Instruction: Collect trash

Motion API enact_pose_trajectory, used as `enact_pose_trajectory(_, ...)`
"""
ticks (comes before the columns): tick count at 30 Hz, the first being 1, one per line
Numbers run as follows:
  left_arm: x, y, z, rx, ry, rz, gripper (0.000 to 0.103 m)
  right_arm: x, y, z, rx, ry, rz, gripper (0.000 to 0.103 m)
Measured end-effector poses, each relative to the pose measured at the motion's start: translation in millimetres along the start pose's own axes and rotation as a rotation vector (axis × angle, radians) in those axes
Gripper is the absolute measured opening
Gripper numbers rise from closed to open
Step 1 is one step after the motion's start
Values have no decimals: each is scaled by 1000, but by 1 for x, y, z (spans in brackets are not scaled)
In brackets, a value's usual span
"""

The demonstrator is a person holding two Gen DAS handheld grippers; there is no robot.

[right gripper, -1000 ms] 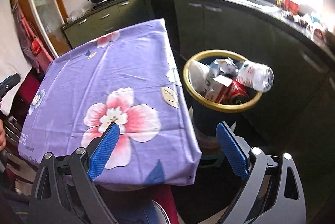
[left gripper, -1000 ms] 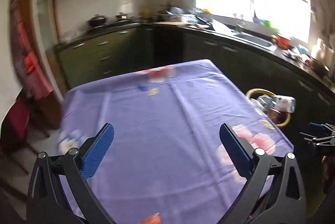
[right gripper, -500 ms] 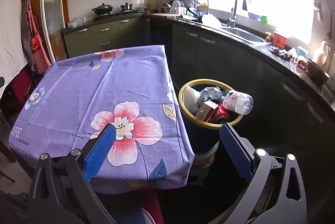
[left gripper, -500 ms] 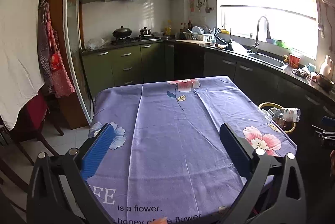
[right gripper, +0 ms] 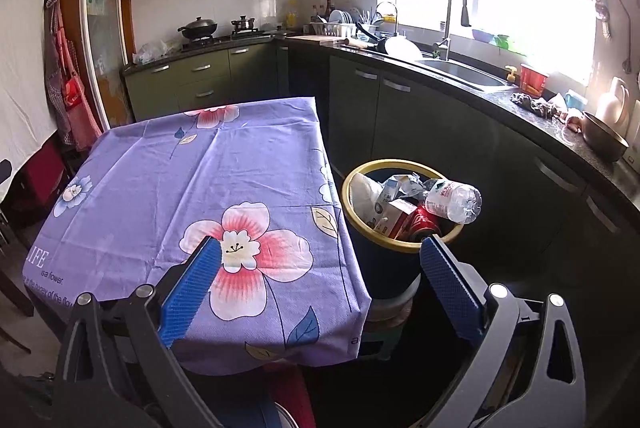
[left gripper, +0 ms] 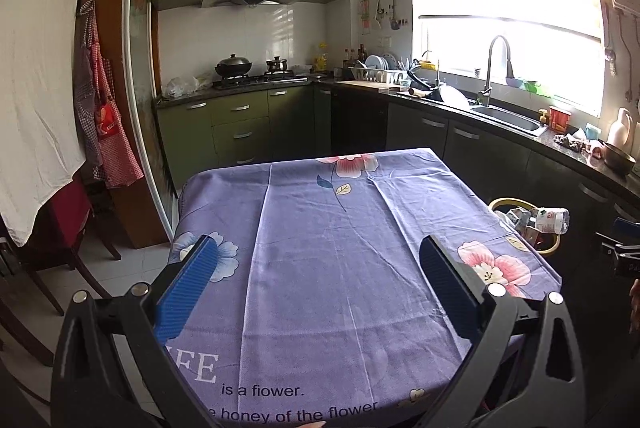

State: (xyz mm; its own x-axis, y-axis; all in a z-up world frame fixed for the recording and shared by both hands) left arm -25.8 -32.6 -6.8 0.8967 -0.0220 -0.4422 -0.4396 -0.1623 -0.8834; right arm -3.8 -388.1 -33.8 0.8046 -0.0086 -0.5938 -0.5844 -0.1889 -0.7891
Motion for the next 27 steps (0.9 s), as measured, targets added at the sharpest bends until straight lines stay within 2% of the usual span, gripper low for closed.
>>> enact_pose_trajectory(27, 4, -2, -16, 38, 20, 10, 96, 8, 2, -4, 14, -2, 9, 98)
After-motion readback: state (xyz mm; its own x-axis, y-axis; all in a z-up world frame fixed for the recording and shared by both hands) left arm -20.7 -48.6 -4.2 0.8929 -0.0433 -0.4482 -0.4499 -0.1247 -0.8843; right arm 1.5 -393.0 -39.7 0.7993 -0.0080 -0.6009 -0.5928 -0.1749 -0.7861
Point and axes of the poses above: each gripper's, at about its wrist camera, not at the fingertips, and x roughly the way its jaws point, z to its left, y to its underside, the point moved 4 cm from there along x, roughly the way its jaws point, and after that the axes turned 12 degrees about -x, right-handed, at the moved point
